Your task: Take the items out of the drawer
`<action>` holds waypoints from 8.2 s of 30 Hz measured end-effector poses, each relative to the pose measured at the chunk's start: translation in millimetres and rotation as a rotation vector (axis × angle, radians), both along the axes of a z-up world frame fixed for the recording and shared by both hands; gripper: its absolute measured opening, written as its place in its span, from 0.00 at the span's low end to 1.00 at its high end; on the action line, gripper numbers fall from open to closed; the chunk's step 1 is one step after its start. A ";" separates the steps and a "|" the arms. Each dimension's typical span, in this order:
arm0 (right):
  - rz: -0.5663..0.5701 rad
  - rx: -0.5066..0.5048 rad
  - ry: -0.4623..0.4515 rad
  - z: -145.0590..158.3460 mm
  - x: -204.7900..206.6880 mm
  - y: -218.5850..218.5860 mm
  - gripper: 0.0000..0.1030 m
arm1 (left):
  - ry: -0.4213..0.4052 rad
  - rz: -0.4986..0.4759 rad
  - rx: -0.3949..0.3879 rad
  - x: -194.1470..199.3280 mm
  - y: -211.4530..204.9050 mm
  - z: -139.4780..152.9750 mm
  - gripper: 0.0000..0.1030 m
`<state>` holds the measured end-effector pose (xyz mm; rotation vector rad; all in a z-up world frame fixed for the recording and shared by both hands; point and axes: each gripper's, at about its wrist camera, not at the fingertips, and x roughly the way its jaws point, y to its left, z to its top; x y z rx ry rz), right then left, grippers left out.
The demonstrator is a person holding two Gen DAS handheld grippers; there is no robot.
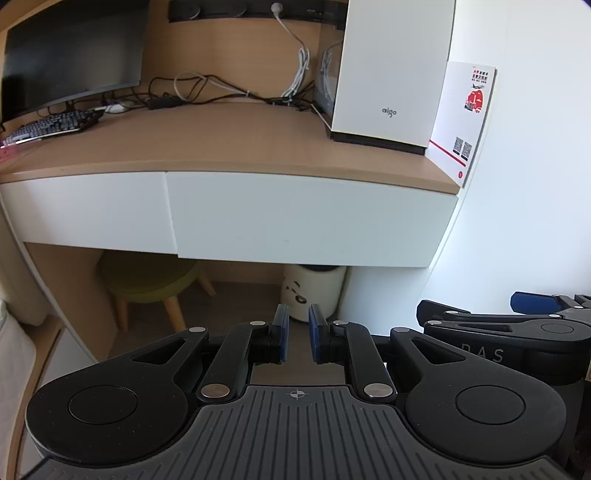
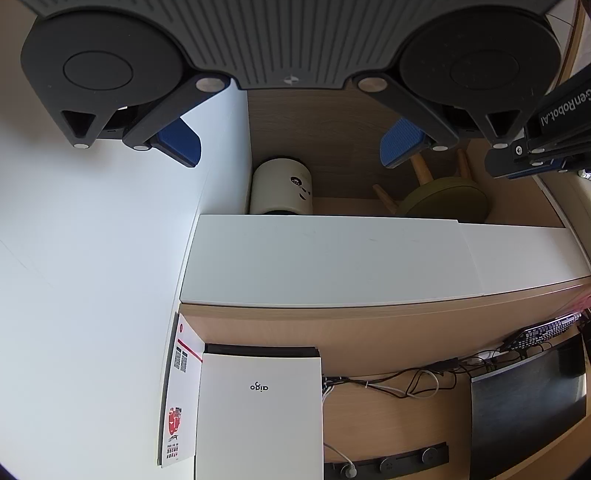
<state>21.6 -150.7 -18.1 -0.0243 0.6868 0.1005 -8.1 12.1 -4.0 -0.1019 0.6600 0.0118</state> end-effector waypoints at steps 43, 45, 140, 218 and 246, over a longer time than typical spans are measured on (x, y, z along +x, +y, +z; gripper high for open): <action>-0.023 -0.015 0.011 -2.3 4.2 -7.8 1.00 | 0.021 -0.028 -0.013 8.3 -5.6 -5.2 0.14; -0.026 -0.008 0.015 -1.8 4.2 -8.5 1.00 | 0.024 -0.030 -0.027 8.2 -4.2 -6.0 0.14; 0.058 -0.208 0.177 6.7 165.7 145.3 1.00 | 0.088 -0.111 -0.292 257.6 240.3 -23.9 0.34; -0.050 -0.021 0.240 0.6 217.4 133.0 1.00 | 0.195 -0.234 -0.082 222.7 174.9 2.5 0.31; -0.066 -0.050 0.312 -2.7 229.3 52.1 1.00 | 0.257 -0.168 -0.055 258.1 124.4 -1.0 0.29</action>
